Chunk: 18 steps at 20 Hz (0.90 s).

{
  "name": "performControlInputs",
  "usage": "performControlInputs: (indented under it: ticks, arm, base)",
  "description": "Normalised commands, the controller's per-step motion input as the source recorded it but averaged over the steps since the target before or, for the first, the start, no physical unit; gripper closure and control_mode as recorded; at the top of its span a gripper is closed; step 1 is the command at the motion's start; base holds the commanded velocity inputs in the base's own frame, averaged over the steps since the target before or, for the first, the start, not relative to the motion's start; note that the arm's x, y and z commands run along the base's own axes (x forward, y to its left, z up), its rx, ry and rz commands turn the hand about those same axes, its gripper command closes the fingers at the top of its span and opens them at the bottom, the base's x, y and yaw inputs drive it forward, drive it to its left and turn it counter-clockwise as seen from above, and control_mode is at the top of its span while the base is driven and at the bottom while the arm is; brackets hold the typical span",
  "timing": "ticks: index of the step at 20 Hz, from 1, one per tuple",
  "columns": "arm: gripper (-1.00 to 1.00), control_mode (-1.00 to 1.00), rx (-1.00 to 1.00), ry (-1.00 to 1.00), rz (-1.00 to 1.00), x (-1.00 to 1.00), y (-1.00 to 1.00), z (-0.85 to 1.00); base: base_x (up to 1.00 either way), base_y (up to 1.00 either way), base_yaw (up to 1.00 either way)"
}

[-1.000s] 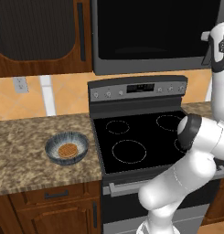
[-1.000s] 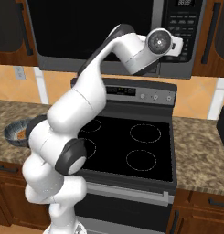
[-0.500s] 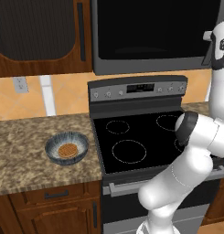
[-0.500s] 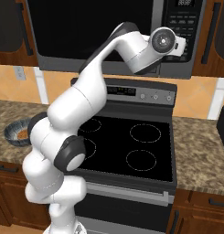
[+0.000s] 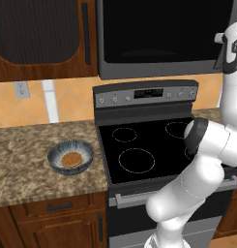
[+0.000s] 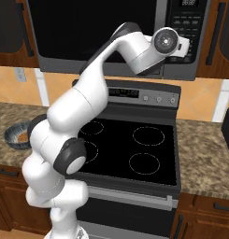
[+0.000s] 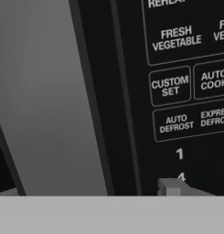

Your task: Open the microwave, place the bowl with waffle inside the microwave, then close the microwave door and turn it on.

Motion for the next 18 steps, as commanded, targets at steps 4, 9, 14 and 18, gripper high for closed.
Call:
performControlInputs:
  ticks: [4, 9, 14, 18]
  arm:
    - [1.00, -1.00, 0.00, 0.00, 0.00, 0.13, 0.05, -0.07]
    - [1.00, -1.00, 0.00, 0.00, 0.00, 0.00, 0.00, 0.00]
    - [1.00, -1.00, 0.00, -0.03, -0.04, -0.76, 0.01, 0.00]
    - [1.00, -1.00, 0.00, 0.00, -0.17, -0.99, 0.00, 0.00]
  base:
    - [0.00, 0.00, 0.00]
    - [0.00, 0.00, 0.00]
    - [0.00, 0.00, 0.00]
    - [0.00, 0.00, 0.00]
